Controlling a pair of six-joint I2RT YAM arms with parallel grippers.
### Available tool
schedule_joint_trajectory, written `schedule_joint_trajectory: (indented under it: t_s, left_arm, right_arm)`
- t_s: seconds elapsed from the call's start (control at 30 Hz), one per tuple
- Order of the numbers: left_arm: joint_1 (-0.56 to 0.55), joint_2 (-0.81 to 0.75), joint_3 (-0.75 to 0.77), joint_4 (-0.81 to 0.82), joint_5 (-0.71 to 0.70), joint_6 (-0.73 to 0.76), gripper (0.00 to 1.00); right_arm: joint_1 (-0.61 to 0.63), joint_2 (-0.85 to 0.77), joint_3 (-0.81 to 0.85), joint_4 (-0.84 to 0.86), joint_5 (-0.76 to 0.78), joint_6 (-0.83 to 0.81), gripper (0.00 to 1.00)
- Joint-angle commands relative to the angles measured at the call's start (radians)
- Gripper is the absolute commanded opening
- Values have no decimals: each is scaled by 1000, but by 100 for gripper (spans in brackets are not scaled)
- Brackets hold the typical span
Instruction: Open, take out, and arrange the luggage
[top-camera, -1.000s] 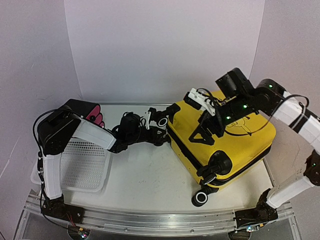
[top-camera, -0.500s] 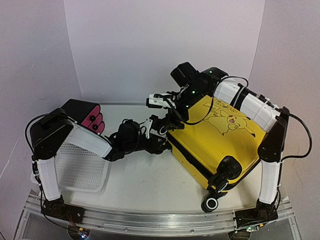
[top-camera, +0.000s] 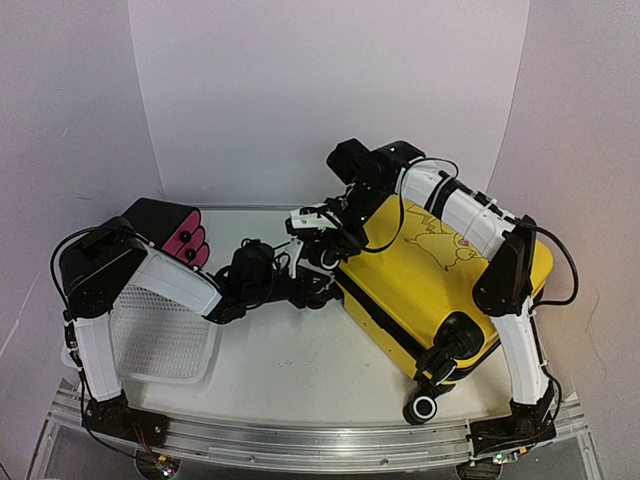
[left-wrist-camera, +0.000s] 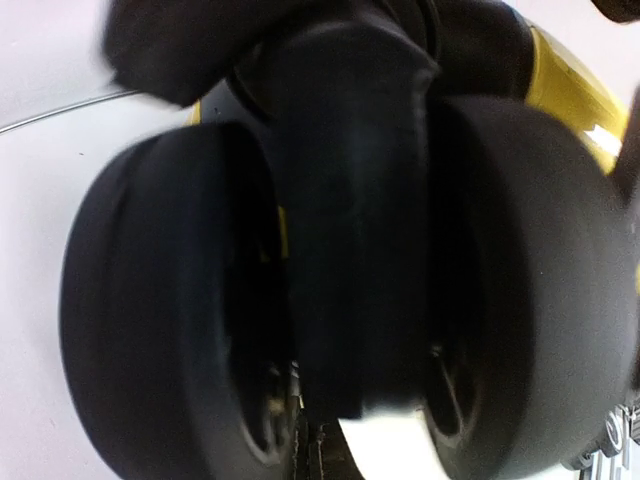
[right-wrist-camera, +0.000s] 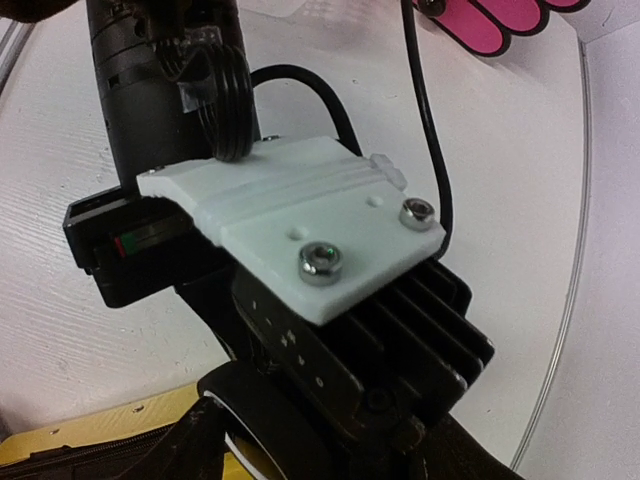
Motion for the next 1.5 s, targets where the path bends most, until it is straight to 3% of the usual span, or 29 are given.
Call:
schedule_joint_trajectory:
  t_s: [0.0, 0.13, 0.27, 0.43, 0.57, 0.77, 0.8, 0.87, 0.93, 1.13, 1.47]
  left_arm:
    - [44, -20, -30, 105, 29, 0, 0]
    - [104, -5, -22, 121, 51, -40, 0]
    - [163, 40, 18, 118, 63, -110, 0]
    - [191, 97, 74, 114, 63, -159, 0]
    - [159, 88, 77, 119, 176, -123, 1]
    - [140, -12, -89, 262, 237, -4, 43]
    - [140, -9, -97, 278, 248, 11, 48]
    - [140, 20, -88, 304, 281, 21, 69]
    - [139, 71, -68, 372, 312, 17, 82]
    - [122, 263, 39, 597, 337, 7, 81]
    - [77, 324, 75, 610, 291, 52, 70]
  right_arm:
    - [-8, 22, 19, -82, -10, -23, 55]
    - [-26, 1, -40, -94, -18, -25, 42]
    - [-35, -19, -107, -107, -42, -16, 37]
    - [-38, -31, -138, -139, -89, 6, 33]
    - [-38, -50, -132, -133, -133, 55, 36]
    - [-39, -77, -167, -127, -170, 73, 40]
    - [-40, -78, -169, -126, -175, 75, 40]
    - [-42, -81, -170, -124, -194, 79, 40]
    - [-43, -86, -168, -122, -208, 83, 40]
    - [-42, -95, -153, -119, -233, 98, 39]
    - [-43, -101, -148, -116, -243, 103, 38]
